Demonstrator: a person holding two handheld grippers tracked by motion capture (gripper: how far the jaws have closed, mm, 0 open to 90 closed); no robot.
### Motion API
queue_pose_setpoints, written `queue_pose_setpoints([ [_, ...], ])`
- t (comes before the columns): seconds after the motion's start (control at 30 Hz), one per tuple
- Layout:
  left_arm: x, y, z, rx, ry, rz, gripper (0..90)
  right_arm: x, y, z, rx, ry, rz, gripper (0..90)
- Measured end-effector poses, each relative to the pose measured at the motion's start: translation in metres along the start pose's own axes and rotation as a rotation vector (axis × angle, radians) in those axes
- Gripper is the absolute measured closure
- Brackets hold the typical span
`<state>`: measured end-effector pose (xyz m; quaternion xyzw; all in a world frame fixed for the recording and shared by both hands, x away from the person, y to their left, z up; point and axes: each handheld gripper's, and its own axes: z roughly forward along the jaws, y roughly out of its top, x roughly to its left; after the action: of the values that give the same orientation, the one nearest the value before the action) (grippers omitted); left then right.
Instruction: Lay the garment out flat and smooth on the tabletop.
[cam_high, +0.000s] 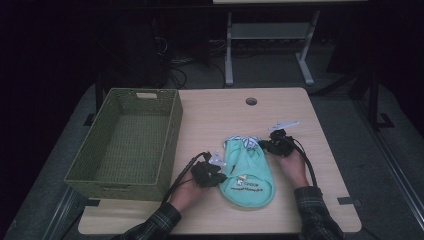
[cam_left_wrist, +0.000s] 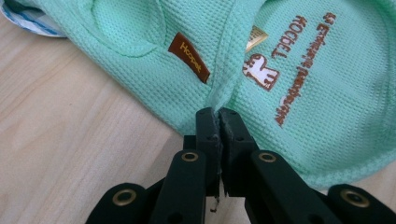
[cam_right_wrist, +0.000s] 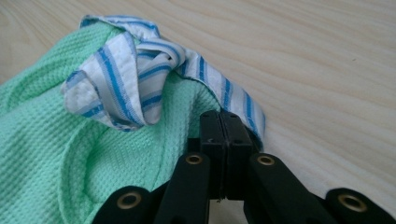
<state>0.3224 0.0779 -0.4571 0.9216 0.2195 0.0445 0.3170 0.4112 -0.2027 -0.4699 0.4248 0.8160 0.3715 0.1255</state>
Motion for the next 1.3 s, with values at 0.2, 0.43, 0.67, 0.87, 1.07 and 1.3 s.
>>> queue_pose_setpoints([
  [0.2, 0.001, 0.001, -0.007, -0.024, 0.001, -0.012, 87.3, -0.004, 0.008, -0.007, -0.012, -0.028, -0.01, 89.9],
  [0.43, 0.002, 0.0, -0.013, -0.029, 0.023, -0.011, 87.9, -0.02, 0.007, -0.006, 0.0, -0.067, 0.013, 90.0],
  [0.67, 0.003, 0.0, -0.012, -0.046, 0.014, -0.023, 81.7, -0.028, 0.001, -0.01, -0.02, -0.076, 0.056, 90.0],
  [0.87, 0.005, 0.005, -0.021, -0.101, 0.007, -0.041, 74.4, -0.02, -0.001, -0.021, -0.041, -0.041, 0.043, 90.0],
  [1.07, 0.017, 0.015, -0.024, -0.142, 0.019, -0.073, 82.3, -0.011, -0.006, -0.033, -0.05, -0.015, 0.026, 90.0],
  [1.3, 0.028, 0.024, -0.011, -0.123, 0.035, -0.08, 89.7, 0.004, -0.019, -0.044, -0.028, 0.024, 0.013, 90.0],
])
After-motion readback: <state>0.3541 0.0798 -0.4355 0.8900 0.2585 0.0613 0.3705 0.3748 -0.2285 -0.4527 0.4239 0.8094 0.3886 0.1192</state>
